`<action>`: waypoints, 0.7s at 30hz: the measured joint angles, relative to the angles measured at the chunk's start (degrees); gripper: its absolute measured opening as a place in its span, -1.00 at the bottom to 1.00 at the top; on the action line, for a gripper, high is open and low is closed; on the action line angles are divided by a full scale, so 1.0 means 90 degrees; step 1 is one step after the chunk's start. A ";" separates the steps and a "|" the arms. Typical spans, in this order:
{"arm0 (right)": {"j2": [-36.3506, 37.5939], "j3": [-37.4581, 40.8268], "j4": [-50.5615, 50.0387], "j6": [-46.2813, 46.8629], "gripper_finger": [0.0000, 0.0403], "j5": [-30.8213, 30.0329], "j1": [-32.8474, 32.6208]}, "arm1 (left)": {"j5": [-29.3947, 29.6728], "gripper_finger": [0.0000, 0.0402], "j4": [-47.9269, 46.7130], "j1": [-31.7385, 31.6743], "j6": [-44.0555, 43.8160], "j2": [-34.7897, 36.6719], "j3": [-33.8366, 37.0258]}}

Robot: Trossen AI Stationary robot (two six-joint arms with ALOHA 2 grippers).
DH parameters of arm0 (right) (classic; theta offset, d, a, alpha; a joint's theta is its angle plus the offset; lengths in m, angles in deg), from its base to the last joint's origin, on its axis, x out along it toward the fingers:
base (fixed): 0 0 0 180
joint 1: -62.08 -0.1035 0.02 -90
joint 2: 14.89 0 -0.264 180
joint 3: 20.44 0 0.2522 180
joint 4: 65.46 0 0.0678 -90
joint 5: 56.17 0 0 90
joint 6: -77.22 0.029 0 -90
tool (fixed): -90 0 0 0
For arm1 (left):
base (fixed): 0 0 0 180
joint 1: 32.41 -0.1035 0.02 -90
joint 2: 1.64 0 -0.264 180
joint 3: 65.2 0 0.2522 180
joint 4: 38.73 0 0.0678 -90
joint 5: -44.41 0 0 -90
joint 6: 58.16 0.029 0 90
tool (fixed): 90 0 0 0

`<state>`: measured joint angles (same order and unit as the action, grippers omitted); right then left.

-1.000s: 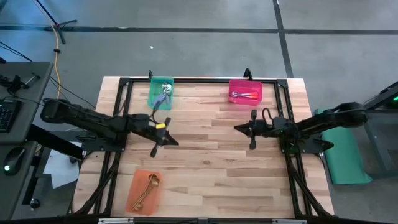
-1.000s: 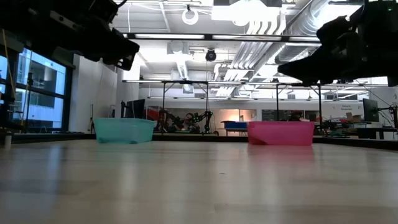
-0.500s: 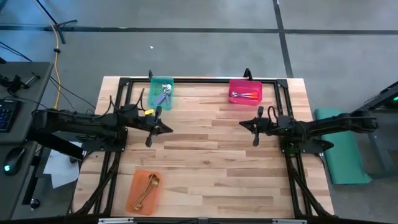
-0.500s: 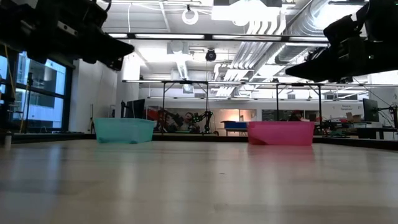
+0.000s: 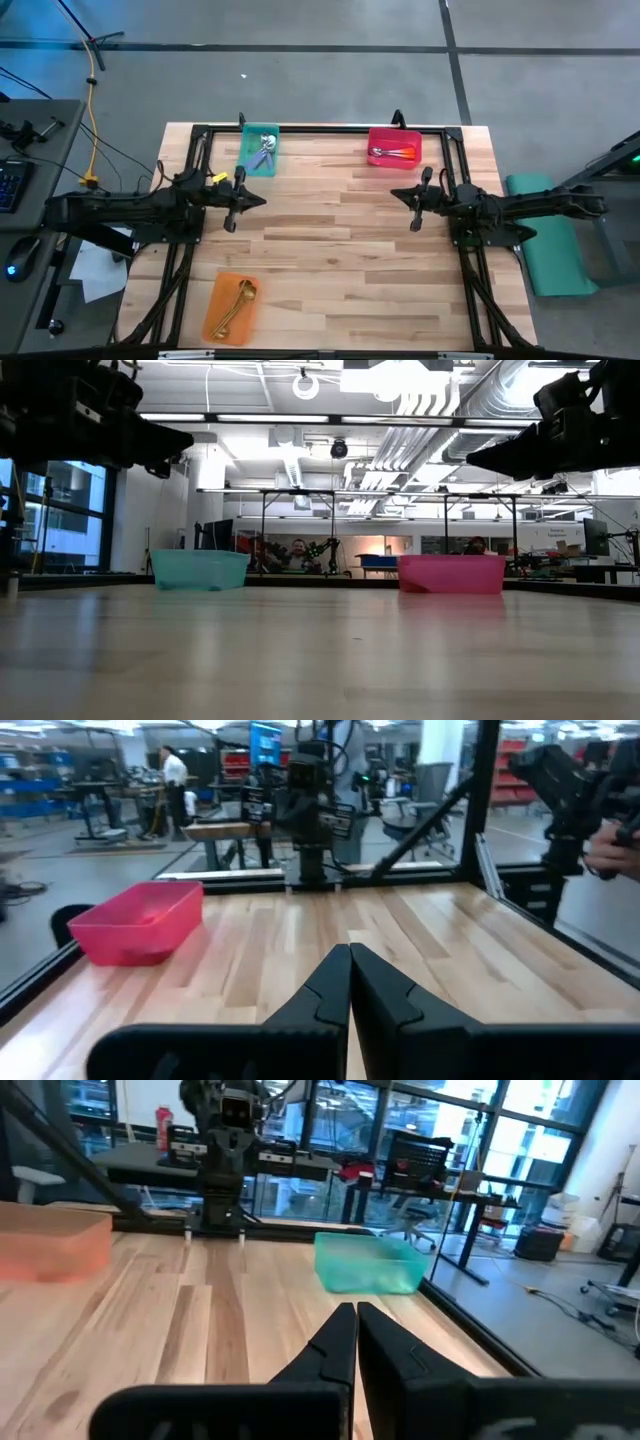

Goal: Sort silverware by color (type)
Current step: Return to Home Position

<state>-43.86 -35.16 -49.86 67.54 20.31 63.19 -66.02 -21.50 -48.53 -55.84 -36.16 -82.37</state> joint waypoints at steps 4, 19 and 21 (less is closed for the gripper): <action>0.0132 0.0000 -0.0131 0.0073 -1.00 -0.0116 0.0000 | 0.0487 -1.00 -0.0014 0.0001 -0.0136 0.0405 0.0232; 0.0160 0.0000 -0.0295 0.0261 -1.00 -0.0360 0.0000 | 0.1018 -1.00 -0.0434 0.0086 -0.0140 0.1256 0.0309; 0.0197 0.0000 -0.0385 0.0344 -1.00 -0.0469 -0.0002 | 0.1020 -1.00 -0.0698 0.0086 -0.0052 0.1435 0.0309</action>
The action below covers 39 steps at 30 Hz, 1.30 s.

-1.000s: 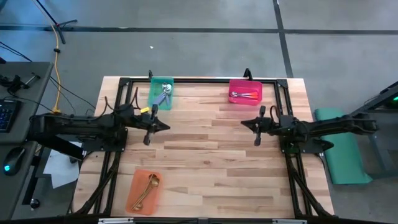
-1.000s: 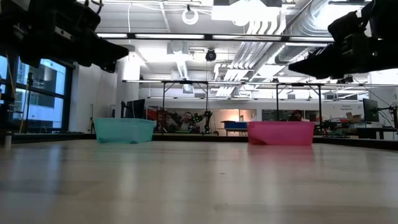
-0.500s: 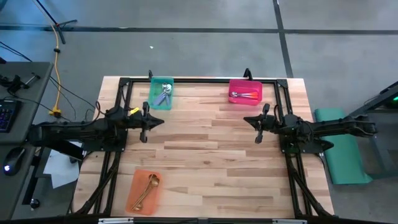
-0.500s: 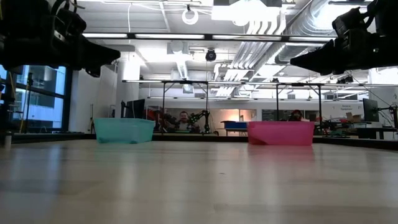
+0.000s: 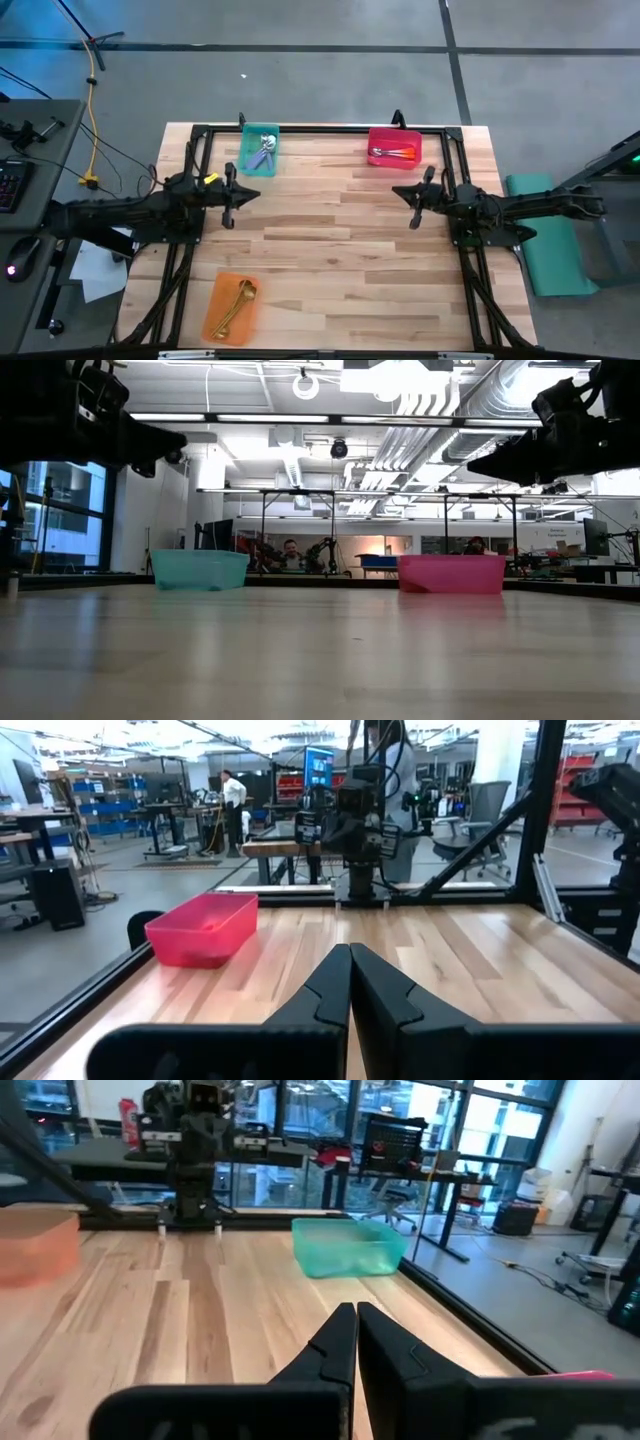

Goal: Sort silverware by color (type)
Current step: Return to Home Position

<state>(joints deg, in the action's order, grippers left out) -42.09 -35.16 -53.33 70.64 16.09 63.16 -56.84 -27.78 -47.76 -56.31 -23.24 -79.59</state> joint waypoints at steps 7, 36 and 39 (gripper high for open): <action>0.0477 0.0000 -0.0127 -0.0100 -1.00 -0.0202 0.0000 | 0.0516 -1.00 -0.1244 0.0000 -0.0015 0.1003 -0.0005; 0.2955 0.0041 -0.2441 0.0285 -1.00 -0.0535 0.0073 | 0.1872 -1.00 -0.2571 0.0005 -0.0418 0.2380 -0.0034; 0.2955 0.0041 -0.2476 0.0294 -1.00 -0.0148 0.0293 | 0.1873 -1.00 -0.2568 0.0005 -0.0413 0.2380 -0.0034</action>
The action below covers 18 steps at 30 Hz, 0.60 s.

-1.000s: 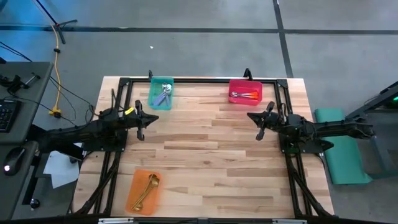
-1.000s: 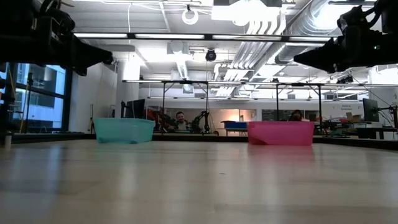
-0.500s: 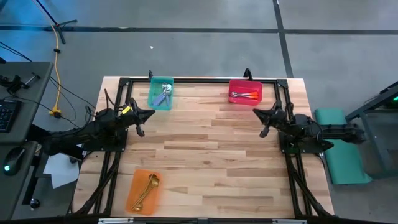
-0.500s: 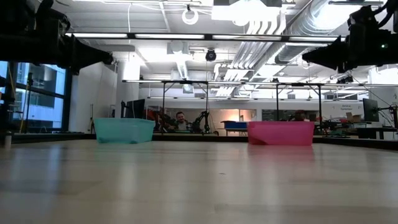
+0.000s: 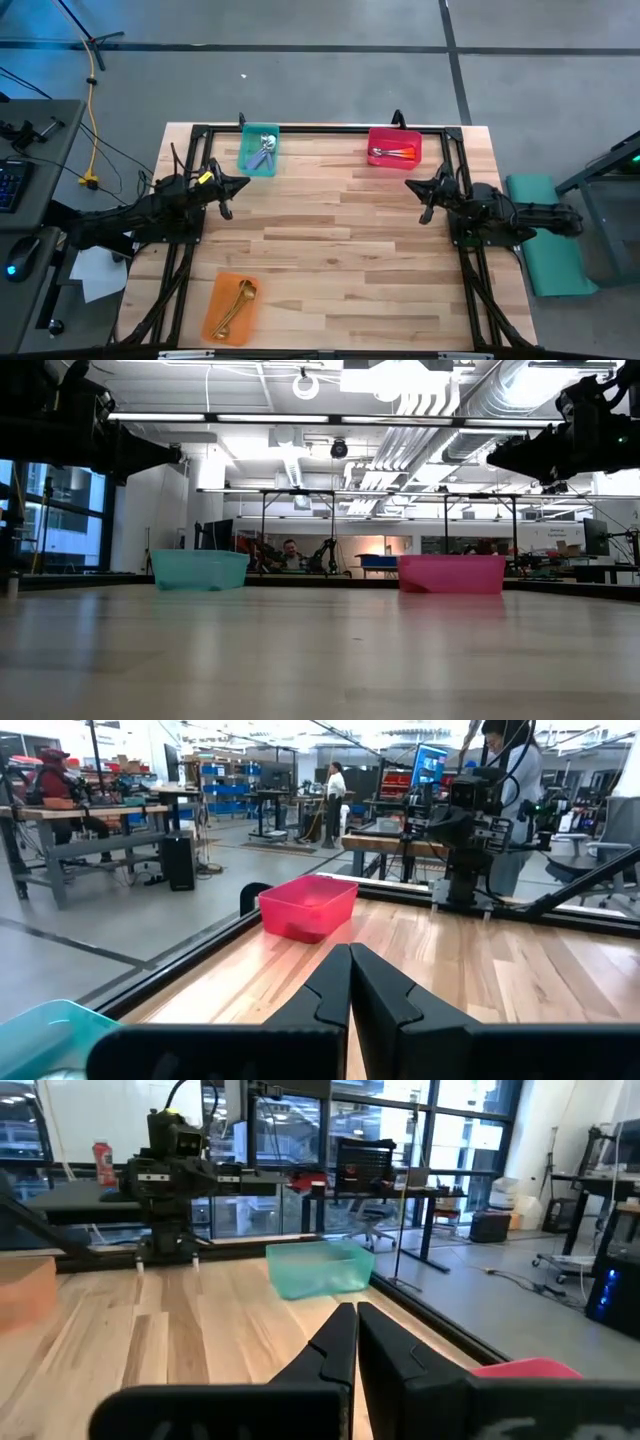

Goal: Sort silverware by color (type)
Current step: Return to Home Position

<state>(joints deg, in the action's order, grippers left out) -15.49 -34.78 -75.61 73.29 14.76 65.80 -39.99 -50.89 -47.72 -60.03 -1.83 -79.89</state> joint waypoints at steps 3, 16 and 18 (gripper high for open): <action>0.0000 0.0000 -0.0002 -0.0053 -1.00 0.0428 0.0379 | 0.0000 -1.00 -0.0006 -0.0002 0.0090 -0.0002 0.0000; -0.0049 0.0002 -0.0199 0.0118 -1.00 0.1461 0.1684 | -0.0004 -1.00 -0.0084 -0.0002 0.0232 -0.0002 0.0000; -0.0051 0.0005 -0.0200 0.0120 -1.00 0.1460 0.1778 | -0.0005 -1.00 -0.0084 -0.0002 0.0230 -0.0002 0.0000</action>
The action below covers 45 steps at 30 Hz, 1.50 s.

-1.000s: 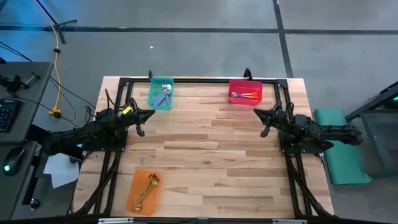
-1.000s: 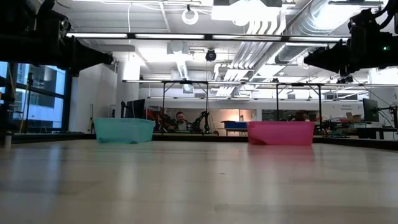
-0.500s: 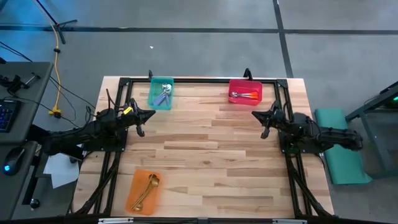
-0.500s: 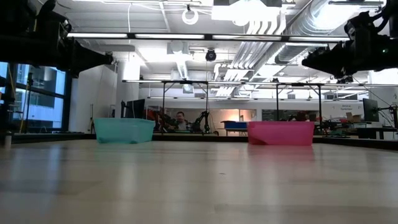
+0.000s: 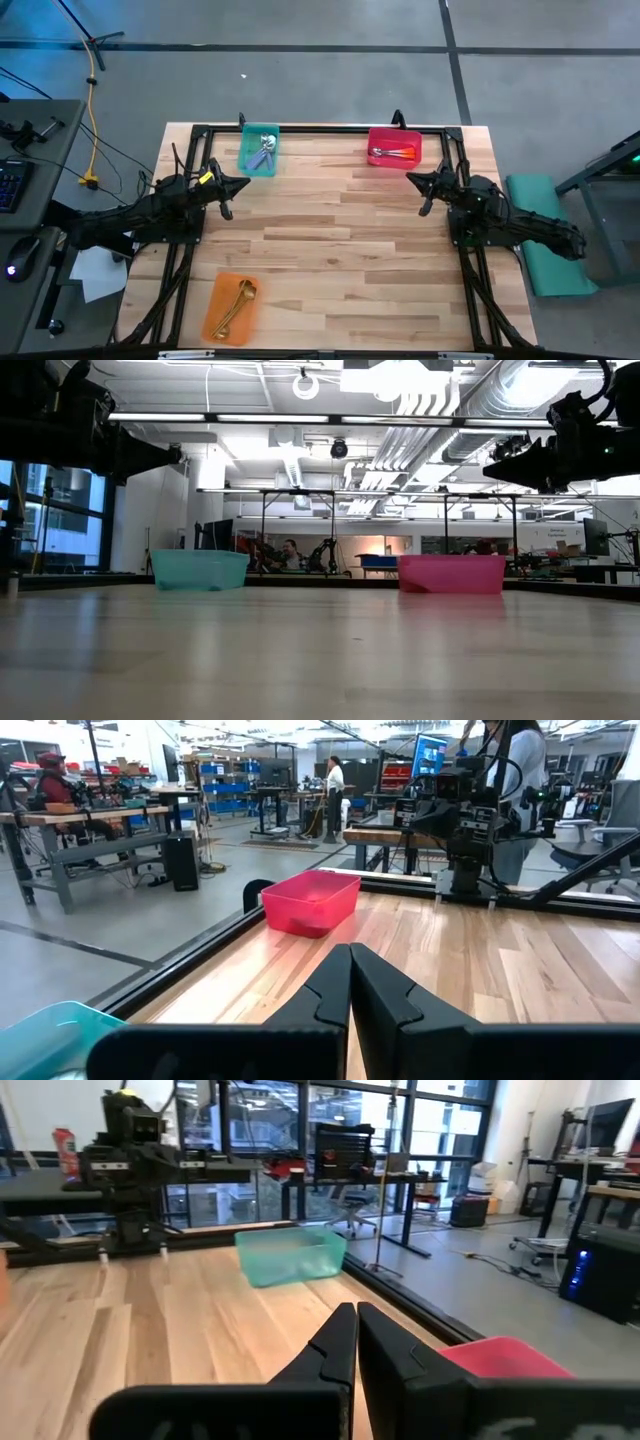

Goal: Sort silverware by color (type)
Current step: Return to Home Position

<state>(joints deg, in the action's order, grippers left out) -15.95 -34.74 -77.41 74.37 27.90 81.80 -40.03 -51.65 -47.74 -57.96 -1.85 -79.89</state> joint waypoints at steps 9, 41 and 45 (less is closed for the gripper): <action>-0.0149 0.0000 0.0000 0.0288 -1.00 0.0003 0.0327 | 0.0085 -1.00 0.0027 0.0000 -0.0040 0.0000 0.0000; -0.0466 0.0005 0.0003 0.0986 -1.00 0.0022 0.0319 | 0.0097 -1.00 0.0024 0.0000 -0.0396 -0.0070 0.0000; -0.0466 0.0005 0.0005 0.0986 -1.00 0.0022 0.0319 | 0.0097 -1.00 0.0024 0.0000 -0.0391 -0.0070 0.0000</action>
<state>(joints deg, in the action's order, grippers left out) -20.15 -34.70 -77.37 83.24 28.10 84.67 -39.16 -51.43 -47.74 -61.48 -2.48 -79.89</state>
